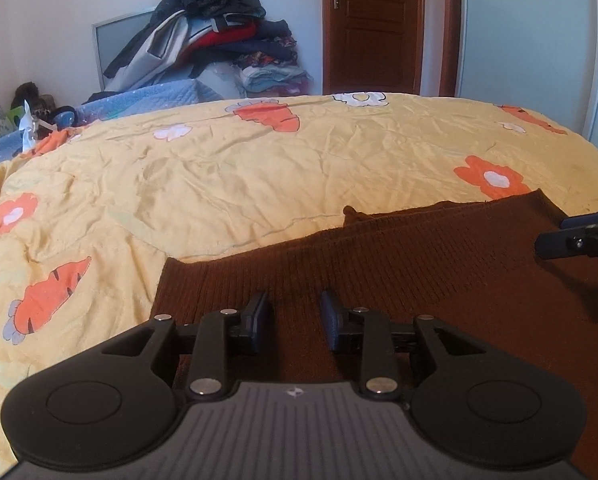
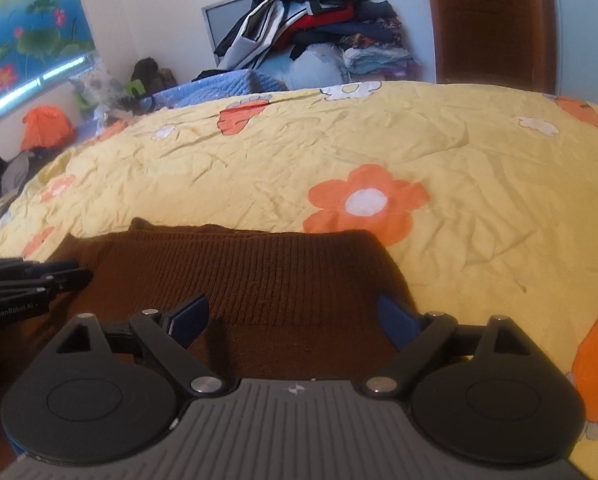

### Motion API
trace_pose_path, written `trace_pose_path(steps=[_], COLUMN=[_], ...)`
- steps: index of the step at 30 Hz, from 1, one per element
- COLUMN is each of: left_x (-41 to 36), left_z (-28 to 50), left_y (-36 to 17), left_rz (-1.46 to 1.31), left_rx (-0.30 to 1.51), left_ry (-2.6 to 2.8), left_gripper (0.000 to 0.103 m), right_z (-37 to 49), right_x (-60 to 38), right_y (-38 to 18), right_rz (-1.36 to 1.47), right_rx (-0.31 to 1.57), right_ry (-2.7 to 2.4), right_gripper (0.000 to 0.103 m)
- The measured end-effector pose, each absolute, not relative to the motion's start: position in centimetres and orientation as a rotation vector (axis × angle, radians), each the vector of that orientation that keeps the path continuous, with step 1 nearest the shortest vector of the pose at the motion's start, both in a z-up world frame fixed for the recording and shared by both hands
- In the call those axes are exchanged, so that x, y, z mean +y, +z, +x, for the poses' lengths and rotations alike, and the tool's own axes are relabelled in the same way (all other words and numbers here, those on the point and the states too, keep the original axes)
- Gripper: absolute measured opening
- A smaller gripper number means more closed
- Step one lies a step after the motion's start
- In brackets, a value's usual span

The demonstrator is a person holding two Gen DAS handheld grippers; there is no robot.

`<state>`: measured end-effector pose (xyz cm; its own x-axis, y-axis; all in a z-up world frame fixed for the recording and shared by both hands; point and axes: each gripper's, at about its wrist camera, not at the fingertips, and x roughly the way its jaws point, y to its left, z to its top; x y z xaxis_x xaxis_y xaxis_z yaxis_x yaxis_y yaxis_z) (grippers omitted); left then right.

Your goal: Fold small clothes

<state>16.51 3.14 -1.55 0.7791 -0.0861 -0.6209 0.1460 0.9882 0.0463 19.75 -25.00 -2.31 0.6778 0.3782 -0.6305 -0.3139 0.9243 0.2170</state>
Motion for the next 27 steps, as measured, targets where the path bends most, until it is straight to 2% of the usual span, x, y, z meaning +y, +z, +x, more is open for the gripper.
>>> trace_pose_path(steps=[2, 5, 9, 13, 14, 16, 17, 18, 20, 23, 27], left_x=[3.4, 3.8, 3.7, 3.8, 3.8, 3.8, 3.9, 4.0, 3.8, 3.4, 3.5], left_z=[16.5, 16.4, 16.4, 16.3, 16.2, 15.8, 15.3, 14.7, 13.7, 14.8, 15.0], left_y=[-1.5, -1.6, -1.6, -1.5, -1.3, -0.5, 0.0, 0.4, 0.7, -1.7, -2.2], left_rz=[0.076, 0.044, 0.049, 0.031, 0.027, 0.004, -0.03, -0.063, -0.06, 0.028, 0.033], left_rx=[0.665, 0.665, 0.662, 0.665, 0.67, 0.695, 0.698, 0.682, 0.646, 0.759, 0.73], left_ry=[-0.128, -0.131, -0.13, -0.126, -0.119, -0.095, -0.099, -0.107, -0.11, -0.079, -0.089], left_gripper=[0.029, 0.03, 0.031, 0.034, 0.039, 0.056, 0.078, 0.092, 0.093, 0.096, 0.1], right_z=[19.2, 17.0, 17.3, 17.4, 17.4, 17.4, 17.4, 17.3, 17.3, 17.2, 17.3], right_x=[-24.7, -24.9, -25.4, -26.4, -26.3, -25.9, -25.8, -25.8, -25.8, -25.8, -25.9], right_y=[-1.3, 0.4, -2.4, -2.7, -2.7, -2.8, -2.8, -2.9, -2.9, -2.9, -2.9], right_rz=[0.091, 0.104, 0.033, 0.089, 0.083, 0.059, 0.051, 0.049, 0.051, 0.054, 0.059], right_rx=[0.733, 0.673, 0.757, 0.707, 0.708, 0.71, 0.71, 0.709, 0.707, 0.705, 0.705], right_ry=[0.357, 0.356, 0.304, 0.297, 0.295, 0.291, 0.289, 0.288, 0.285, 0.287, 0.288], right_gripper=[0.09, 0.103, 0.103, 0.103, 0.103, 0.103, 0.103, 0.103, 0.103, 0.103, 0.103])
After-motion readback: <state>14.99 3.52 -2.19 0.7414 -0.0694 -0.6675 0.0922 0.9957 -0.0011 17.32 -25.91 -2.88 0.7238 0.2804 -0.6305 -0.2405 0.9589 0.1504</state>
